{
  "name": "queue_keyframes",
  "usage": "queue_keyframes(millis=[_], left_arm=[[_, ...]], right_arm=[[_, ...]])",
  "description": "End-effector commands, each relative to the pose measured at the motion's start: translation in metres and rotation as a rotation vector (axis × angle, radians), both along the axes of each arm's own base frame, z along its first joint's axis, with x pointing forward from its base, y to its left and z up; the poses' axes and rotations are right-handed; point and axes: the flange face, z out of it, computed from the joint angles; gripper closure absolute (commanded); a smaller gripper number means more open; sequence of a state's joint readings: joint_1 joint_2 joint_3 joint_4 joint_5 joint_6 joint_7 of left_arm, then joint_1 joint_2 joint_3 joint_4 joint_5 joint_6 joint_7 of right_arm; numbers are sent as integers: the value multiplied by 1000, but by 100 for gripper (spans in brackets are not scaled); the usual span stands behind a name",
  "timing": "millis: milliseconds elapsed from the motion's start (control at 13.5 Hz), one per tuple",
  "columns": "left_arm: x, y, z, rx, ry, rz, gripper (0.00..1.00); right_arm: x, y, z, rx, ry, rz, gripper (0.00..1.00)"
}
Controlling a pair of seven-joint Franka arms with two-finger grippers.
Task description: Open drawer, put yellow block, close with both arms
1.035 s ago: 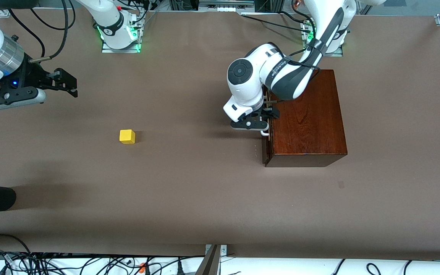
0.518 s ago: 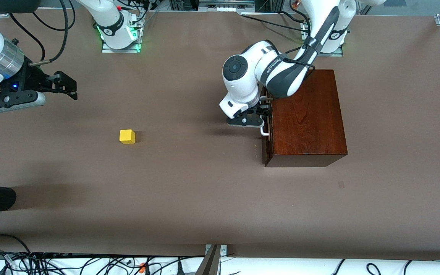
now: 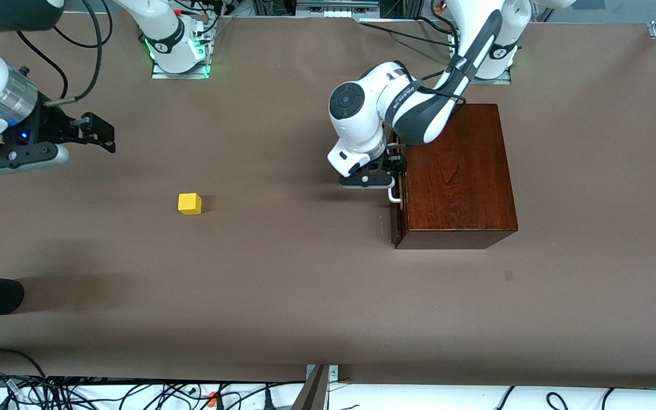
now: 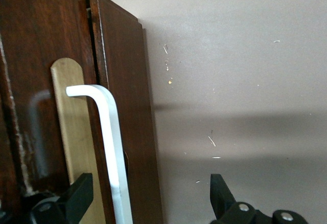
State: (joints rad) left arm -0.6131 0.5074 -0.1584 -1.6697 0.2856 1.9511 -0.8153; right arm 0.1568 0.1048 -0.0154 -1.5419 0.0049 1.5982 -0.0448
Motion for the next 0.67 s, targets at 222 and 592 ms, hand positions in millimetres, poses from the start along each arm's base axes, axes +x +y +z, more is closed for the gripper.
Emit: queue_keyframes(millis=[222,592], left_arm=[[-9,-4,-19,49,-17,-19,0],[-8,-9,-22,40,-23,-16,0]], right_arm=[[14,-14,-19,-3,36,53,0],[17,-16,-26,-4,49,55,0]])
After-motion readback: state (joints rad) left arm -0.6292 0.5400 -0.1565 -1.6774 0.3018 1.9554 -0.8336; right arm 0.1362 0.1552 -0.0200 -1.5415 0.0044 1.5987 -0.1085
